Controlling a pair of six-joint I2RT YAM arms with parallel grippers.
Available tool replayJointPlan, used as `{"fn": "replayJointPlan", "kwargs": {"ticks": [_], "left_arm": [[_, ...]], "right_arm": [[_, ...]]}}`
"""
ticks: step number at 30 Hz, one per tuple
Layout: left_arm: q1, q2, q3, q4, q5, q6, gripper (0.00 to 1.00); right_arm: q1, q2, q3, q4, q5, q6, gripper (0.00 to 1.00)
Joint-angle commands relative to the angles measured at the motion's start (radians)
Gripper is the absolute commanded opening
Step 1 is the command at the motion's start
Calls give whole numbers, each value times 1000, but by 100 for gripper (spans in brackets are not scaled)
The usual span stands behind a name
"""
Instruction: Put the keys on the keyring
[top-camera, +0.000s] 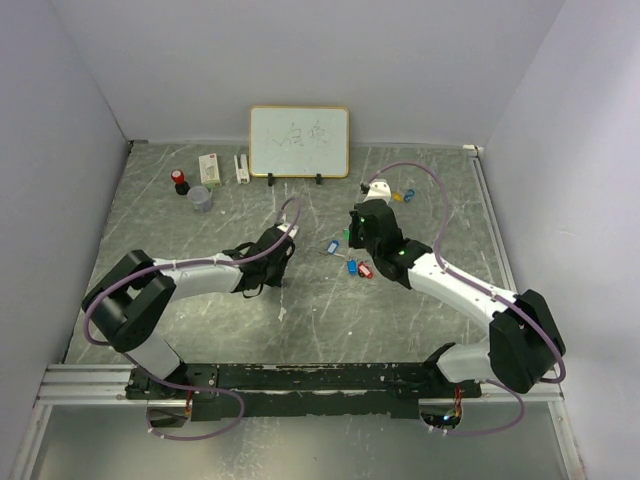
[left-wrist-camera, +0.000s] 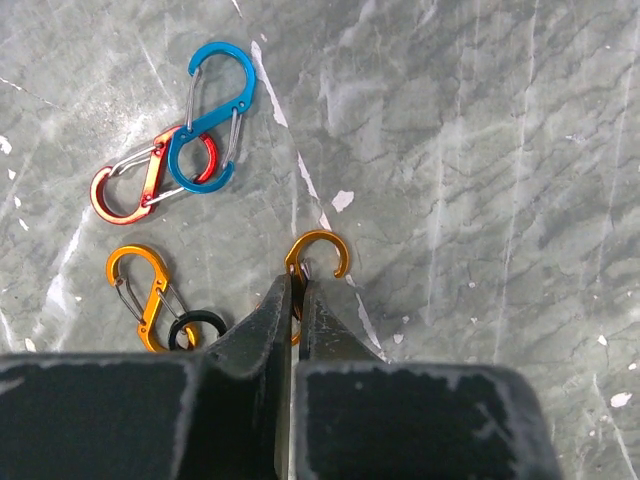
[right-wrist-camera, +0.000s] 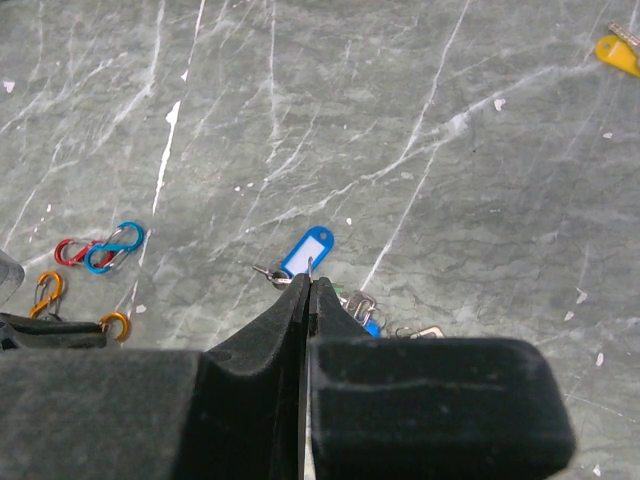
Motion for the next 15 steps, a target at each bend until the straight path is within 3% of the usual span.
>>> {"fn": "replayJointPlan", "kwargs": {"ticks": [1,6,15], "left_arm": [[-10,-63,9,-1,13,-3,7],[-10,-138,81,-19,0,7,7],[-10,-60,275,-83,3,19,7]], "right_arm": [[9,-41,-12,9,-39,-33,0],[55,-42,-22,47,-137,-101,0],[166,26,7,79,-164,-195,0]]}}
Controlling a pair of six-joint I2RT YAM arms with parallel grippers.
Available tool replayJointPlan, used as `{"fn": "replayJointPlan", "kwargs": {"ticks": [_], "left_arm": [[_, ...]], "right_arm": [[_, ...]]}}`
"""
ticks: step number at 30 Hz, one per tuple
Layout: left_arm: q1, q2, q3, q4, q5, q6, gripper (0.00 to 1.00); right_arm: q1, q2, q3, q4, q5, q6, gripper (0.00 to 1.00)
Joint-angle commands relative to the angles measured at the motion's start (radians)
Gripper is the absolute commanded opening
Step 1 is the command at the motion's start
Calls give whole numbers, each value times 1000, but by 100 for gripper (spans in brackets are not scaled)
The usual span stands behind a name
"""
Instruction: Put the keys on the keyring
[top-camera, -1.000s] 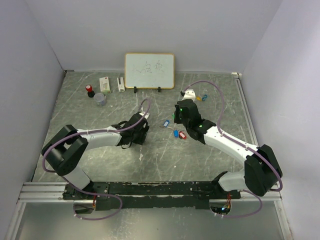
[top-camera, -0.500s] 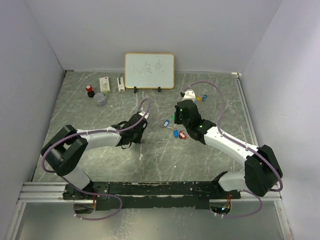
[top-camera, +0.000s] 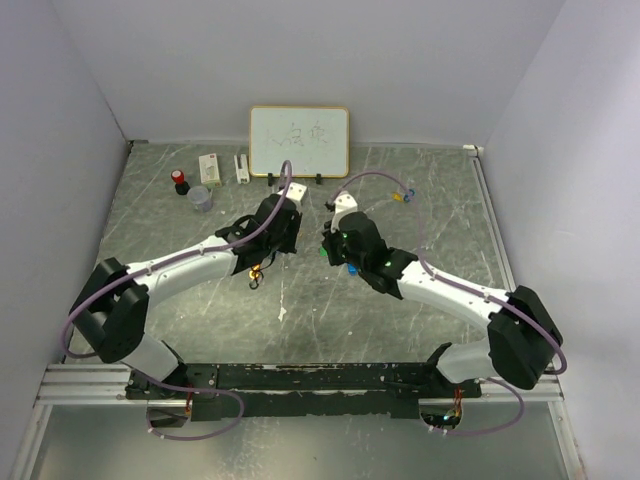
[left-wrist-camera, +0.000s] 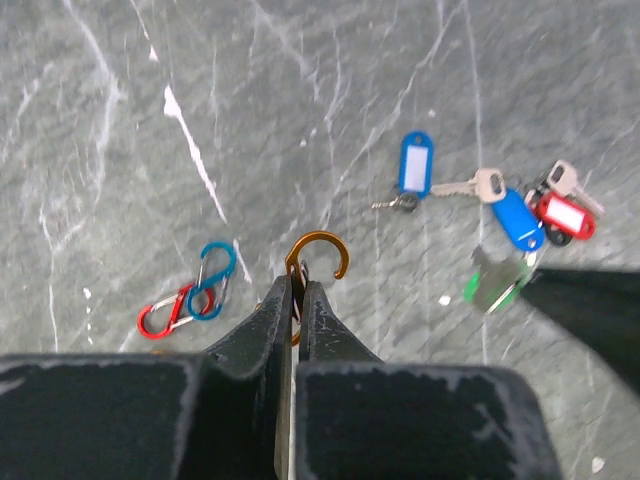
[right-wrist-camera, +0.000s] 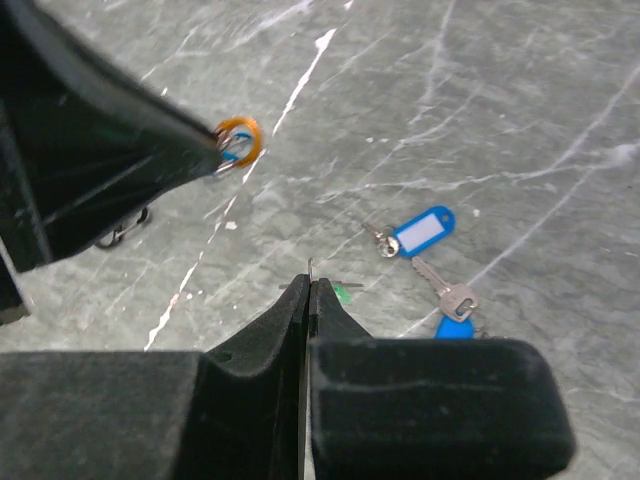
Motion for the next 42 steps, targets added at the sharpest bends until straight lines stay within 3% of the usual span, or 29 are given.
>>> {"fn": "replayJointPlan", "kwargs": {"ticks": [1,17,42], "left_arm": [[-9,35,72,-34,7,13,7],[-12,13,67,5,144,18,7],[-48,-7,36,-7,170,17,7]], "right_arm": [[39,29,23,49,-25,-66,0],[90,67,27,100,-41,-102,0],[95,111,31,114,36,-100,0]]}}
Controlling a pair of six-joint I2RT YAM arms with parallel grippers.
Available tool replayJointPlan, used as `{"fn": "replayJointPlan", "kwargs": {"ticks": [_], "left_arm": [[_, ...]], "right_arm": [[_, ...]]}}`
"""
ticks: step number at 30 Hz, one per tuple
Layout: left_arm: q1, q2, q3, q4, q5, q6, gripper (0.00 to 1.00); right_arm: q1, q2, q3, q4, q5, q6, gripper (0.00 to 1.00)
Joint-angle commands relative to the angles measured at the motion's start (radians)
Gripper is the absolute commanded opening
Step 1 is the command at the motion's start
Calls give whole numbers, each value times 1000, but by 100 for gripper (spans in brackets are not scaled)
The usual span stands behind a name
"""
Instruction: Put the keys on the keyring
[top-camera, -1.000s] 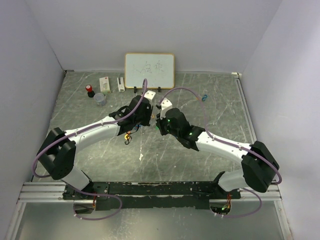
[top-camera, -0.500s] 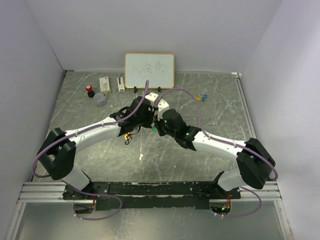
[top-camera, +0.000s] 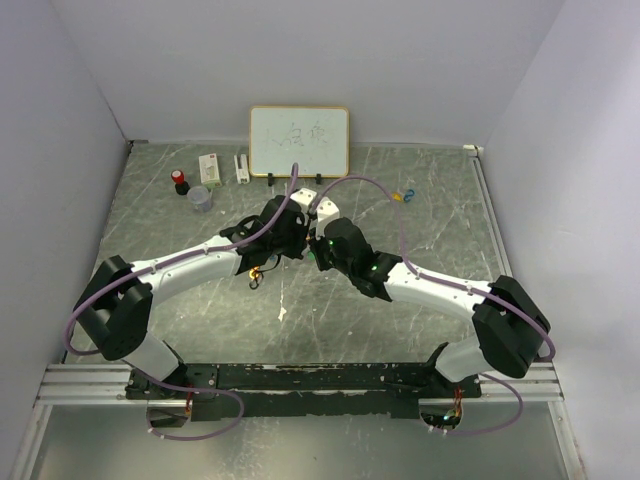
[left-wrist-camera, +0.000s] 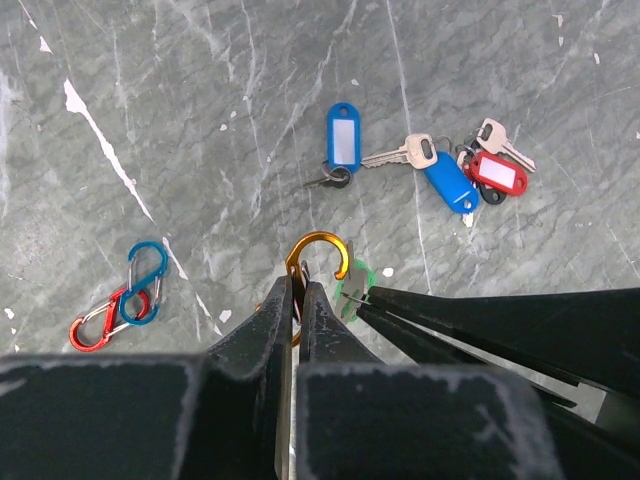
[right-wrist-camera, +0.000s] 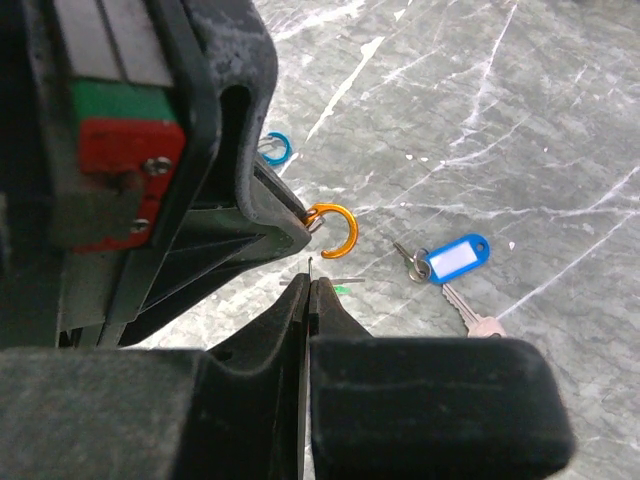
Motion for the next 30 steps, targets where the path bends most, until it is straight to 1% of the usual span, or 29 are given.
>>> {"fn": "replayJointPlan", "kwargs": {"ticks": [1,17,30], "left_arm": [[-25,-39,-11,15,31,10,7],[-34,-57,-5,2,46,11,7],[-34,-63,-21,2,95,25,7]], "right_arm": [[4,17,22,23,28,-9,0],[4,10,7,25,57,-9,0],[4,-9,-1,17,133,-20,0]]}}
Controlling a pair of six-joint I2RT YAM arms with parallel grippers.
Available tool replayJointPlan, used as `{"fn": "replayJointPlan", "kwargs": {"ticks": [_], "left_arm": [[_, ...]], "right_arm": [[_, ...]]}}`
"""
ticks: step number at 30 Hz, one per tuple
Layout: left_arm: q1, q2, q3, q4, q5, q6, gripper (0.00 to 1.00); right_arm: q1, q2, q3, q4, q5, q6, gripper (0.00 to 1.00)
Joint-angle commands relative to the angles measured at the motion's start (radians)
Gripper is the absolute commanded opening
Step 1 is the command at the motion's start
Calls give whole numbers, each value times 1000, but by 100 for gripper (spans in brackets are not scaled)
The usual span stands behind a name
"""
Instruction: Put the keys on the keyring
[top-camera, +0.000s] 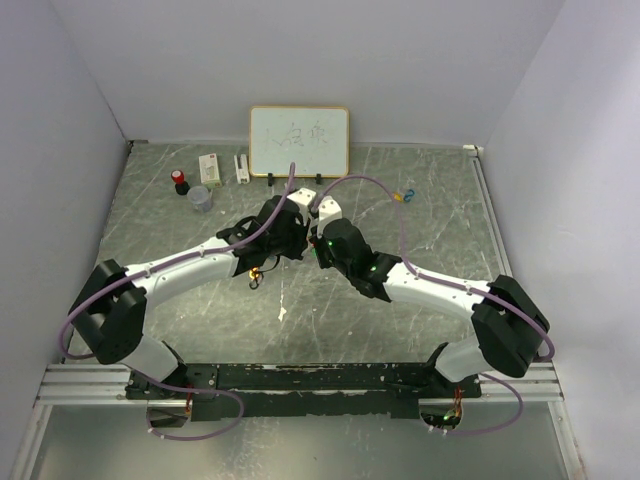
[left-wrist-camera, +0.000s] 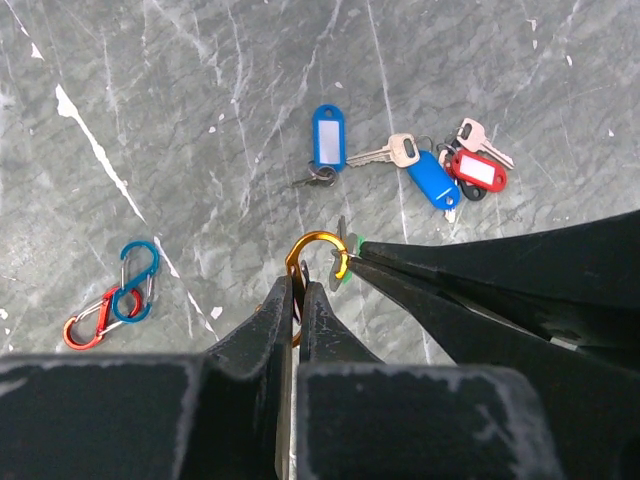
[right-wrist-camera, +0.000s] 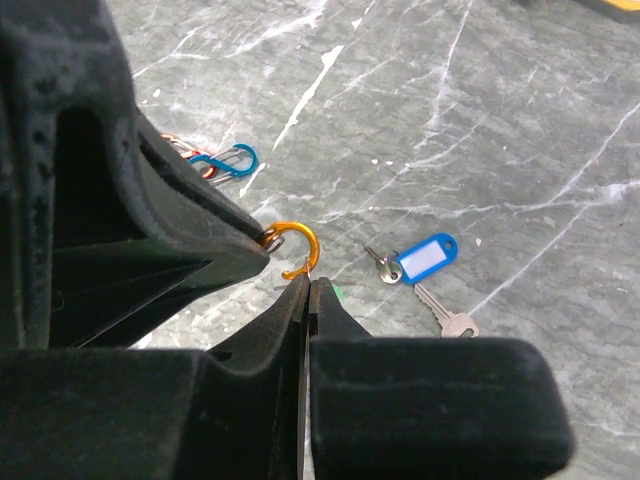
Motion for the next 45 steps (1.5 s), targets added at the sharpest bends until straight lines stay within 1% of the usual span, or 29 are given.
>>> {"fn": "replayJointPlan", "kwargs": {"ticks": [1,11,12,14,17,18,19,24,26,31,34,39,42,45], "left_arm": [[-26,-35,-20,8,82,32,7],[-29,-50,-47,28,97,34,7],[-28,-50,-45,25,96,33,14],[-28,-51,-45,24,88,29,48],[-27,-76,-59,38,59,15,91],[-28,-88,-64,40,43,6,97],[-28,-95,-69,39,30,0,100],[-26,-166,-98,30,-124,-39,100],[-26,-191,-112,21,-177,-86,100],[-23,-252,-136,-8,-300,-144,100],[-17,-264,-138,-27,-320,-156,100],[-13,-250,-135,-44,-328,-172,100],[-12,-247,-140,-31,-317,-174,100],[-10,-243,-138,-27,-309,-174,100]], "right_arm": [[3,-14,-2,8,52,-21,0],[2,-19,6,7,93,-26,0],[2,-20,7,5,95,-26,0],[2,-18,11,1,101,-28,0],[2,-20,17,-7,112,-35,0],[1,-22,17,-8,115,-35,0],[2,-23,19,-10,118,-36,0],[-9,-20,33,-32,149,-30,0],[-20,-18,42,-44,163,-23,0],[-84,-27,48,-61,159,7,0],[-158,-36,48,-80,135,38,0],[-331,-50,41,-108,88,98,0],[-444,-31,55,-134,61,117,0],[-539,-4,64,-126,19,132,0]]}}
